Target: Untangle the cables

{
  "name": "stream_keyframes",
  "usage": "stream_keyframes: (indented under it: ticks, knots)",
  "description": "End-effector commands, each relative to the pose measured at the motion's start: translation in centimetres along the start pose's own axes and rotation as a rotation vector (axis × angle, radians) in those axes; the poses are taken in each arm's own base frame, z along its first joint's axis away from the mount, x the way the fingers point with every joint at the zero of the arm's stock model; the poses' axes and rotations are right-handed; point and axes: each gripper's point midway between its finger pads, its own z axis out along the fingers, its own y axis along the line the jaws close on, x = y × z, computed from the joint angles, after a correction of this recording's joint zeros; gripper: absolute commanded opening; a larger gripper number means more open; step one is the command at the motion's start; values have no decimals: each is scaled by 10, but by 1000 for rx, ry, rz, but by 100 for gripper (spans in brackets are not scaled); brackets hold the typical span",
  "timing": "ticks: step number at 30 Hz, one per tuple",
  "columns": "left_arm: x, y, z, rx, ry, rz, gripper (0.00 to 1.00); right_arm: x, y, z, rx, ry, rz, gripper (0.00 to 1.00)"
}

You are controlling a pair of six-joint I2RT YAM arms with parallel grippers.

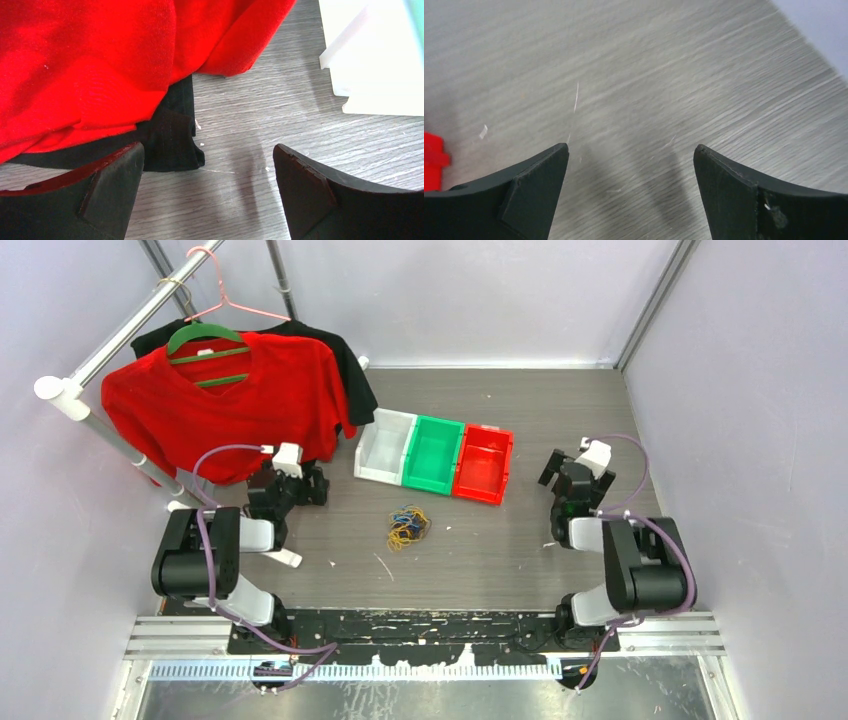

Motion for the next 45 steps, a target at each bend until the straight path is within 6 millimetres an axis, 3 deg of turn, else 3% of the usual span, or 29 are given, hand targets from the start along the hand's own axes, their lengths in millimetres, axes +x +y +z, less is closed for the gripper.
stream_keyframes:
  ticks: [1, 6, 8, 9, 10, 13, 16, 18, 22, 26, 31, 34, 37, 45]
  knots:
    - [-43, 6, 2, -14, -64, 8, 100, -78, -9, -12, 104, -106, 109, 100]
    - [-50, -13, -13, 112, 166, 31, 99, -114, 1, -31, 55, -164, 307, 100]
    - [-64, -22, -23, 166, 183, 54, 99, -112, -15, -37, 165, -165, 596, 100]
    - [-67, -28, -30, 199, 189, 61, 99, -113, -20, -41, 193, -147, 665, 100]
    - [-77, -35, -40, 237, 174, 85, 100, -120, -13, -44, 141, -133, 674, 100]
    - [-84, -62, -65, 375, 170, 84, 99, -123, 43, -50, -134, 2, 610, 98]
    - [-76, -88, -84, 476, 223, 92, 99, -109, 89, -64, -235, 146, 474, 96]
    - [-72, -103, -92, 528, 276, 123, 99, -100, 123, -84, -274, 159, 336, 94]
    - [-63, -121, -96, 566, 358, 170, 99, -86, 187, -120, -449, 187, 207, 85]
    - [-56, -139, -101, 628, 456, 177, 100, -53, 245, -155, -641, 308, 119, 75]
    - [-52, -155, -96, 712, 493, 120, 96, -13, 289, -191, -802, 416, 34, 62]
    - [-50, -167, -94, 758, 513, 107, 92, 7, 300, -203, -839, 459, 16, 61]
    - [-45, -181, -90, 802, 541, 122, 85, 16, 299, -204, -842, 478, 50, 61]
    - [-41, -217, -72, 887, 568, 172, 71, 12, 275, -212, -829, 466, 55, 61]
